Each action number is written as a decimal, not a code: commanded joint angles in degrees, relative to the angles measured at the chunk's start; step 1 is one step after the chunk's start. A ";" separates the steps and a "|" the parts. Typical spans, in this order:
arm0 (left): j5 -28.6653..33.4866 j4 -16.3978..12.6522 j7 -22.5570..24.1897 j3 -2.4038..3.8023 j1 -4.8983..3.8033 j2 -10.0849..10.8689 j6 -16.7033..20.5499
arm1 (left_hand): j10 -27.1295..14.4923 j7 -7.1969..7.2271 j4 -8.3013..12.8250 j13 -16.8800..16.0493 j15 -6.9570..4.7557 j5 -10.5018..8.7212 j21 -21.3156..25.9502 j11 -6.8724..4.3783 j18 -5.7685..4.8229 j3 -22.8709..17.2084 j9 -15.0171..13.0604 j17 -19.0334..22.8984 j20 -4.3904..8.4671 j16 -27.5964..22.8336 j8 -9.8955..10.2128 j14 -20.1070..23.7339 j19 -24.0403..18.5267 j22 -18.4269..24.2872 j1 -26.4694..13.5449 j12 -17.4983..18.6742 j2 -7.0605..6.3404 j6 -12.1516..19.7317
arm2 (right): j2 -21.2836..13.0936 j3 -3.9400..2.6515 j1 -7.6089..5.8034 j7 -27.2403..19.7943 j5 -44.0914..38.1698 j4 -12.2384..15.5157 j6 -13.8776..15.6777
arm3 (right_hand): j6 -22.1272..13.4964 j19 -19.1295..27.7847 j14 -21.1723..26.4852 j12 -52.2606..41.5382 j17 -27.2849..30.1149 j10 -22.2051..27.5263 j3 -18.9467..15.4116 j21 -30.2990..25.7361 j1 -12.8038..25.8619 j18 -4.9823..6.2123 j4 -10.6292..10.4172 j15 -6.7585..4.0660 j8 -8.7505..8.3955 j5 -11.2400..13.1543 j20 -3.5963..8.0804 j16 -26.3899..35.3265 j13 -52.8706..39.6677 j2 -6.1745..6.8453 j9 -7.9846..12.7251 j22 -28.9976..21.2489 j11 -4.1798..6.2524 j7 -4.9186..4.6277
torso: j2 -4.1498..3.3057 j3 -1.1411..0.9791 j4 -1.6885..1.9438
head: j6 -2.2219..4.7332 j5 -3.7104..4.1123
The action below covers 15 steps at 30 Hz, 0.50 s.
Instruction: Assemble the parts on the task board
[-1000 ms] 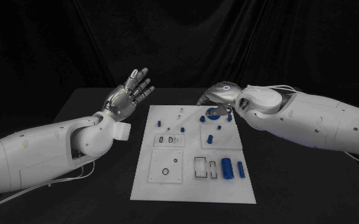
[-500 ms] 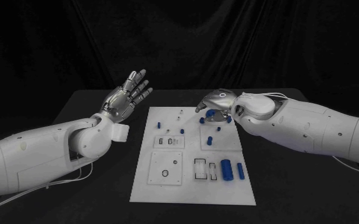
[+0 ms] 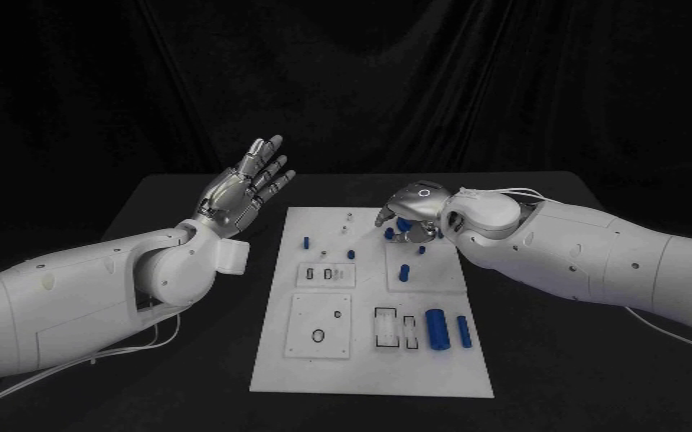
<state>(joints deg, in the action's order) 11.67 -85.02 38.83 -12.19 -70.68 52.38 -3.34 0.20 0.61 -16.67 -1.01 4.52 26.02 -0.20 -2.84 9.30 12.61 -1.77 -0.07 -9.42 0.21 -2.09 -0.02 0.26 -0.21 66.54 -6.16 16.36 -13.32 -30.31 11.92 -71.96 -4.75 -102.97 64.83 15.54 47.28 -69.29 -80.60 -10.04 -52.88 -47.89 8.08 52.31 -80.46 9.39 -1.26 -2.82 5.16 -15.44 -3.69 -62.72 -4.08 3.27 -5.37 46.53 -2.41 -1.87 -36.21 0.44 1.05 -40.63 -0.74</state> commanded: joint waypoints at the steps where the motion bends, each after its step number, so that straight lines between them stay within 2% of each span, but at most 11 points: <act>1: 0.18 0.11 8.57 0.06 -0.17 -0.16 -1.14 | -0.04 -0.37 -0.01 -0.02 -0.32 0.22 -0.06 0.46 0.08 -0.20 -0.04 0.07 -0.56 -0.21 -0.30 0.02 0.01 0.01 0.43 -0.02 -0.01 0.02 | 0.52 -0.05 0.44 -0.38 -0.62 -1.13 0.03 | 0.04 0.50 0.48 0.30 0.01 -0.24 0.55 0.36 -0.81 -0.40 0.15 0.08 -0.03 -0.30 0.09 0.28 -0.03 -0.18 -0.08 0.21 -0.07 0.07 | 0.01 0.03 -0.03 | 0.00 -0.02; 10: 0.18 0.25 8.50 0.05 -0.16 -0.17 -1.46 | -0.03 -0.59 -0.01 -0.04 -0.36 0.21 -0.08 0.74 0.20 -0.18 -0.09 0.07 -0.61 -0.21 -0.40 0.02 0.03 0.00 0.58 -0.16 -0.17 -0.33 | 1.81 -0.05 0.98 -0.74 -0.62 -3.32 1.35 | 1.11 1.29 0.76 0.17 0.12 -0.86 1.96 0.43 -2.12 -0.33 1.07 0.01 0.33 -1.13 0.16 0.40 -0.12 -0.55 -0.54 0.88 -0.01 -0.68 | -0.05 0.03 -0.02 | 0.11 -0.33; 15: 0.18 0.37 8.34 0.05 -0.16 -0.35 -1.79 | -0.02 -0.65 -0.01 -0.05 -0.37 0.22 -0.09 0.83 0.24 -0.16 -0.10 0.07 -0.63 -0.21 -0.42 0.02 0.04 -0.01 0.64 -0.19 -0.25 -0.39 | 2.32 -0.05 1.08 -0.68 -0.62 -4.11 1.23 | 1.82 1.48 0.80 0.11 0.03 -1.17 2.67 0.68 -2.51 -0.35 1.41 -0.02 0.59 -1.67 0.19 0.32 -0.13 -0.59 -0.80 1.43 0.01 -0.97 | -0.06 0.04 -0.01 | 0.06 -0.02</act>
<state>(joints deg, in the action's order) 11.67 -84.61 38.84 -12.20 -70.68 52.17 -4.02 0.17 0.30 -16.66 -1.00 4.51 26.02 -0.20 -2.40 9.30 12.61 -1.82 -0.09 -9.64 0.21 -2.30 -0.02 0.48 -0.21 66.77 -6.16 16.13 -13.63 -28.04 11.91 -71.02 -5.35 -103.01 60.92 15.81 48.82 -68.17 -80.19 -10.04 -52.83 -48.71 10.55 52.82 -82.51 9.39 0.25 -2.81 5.51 -16.78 -3.38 -62.38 -4.14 2.71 -6.15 47.93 -2.43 -3.00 -36.25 0.48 1.03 -40.53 -0.94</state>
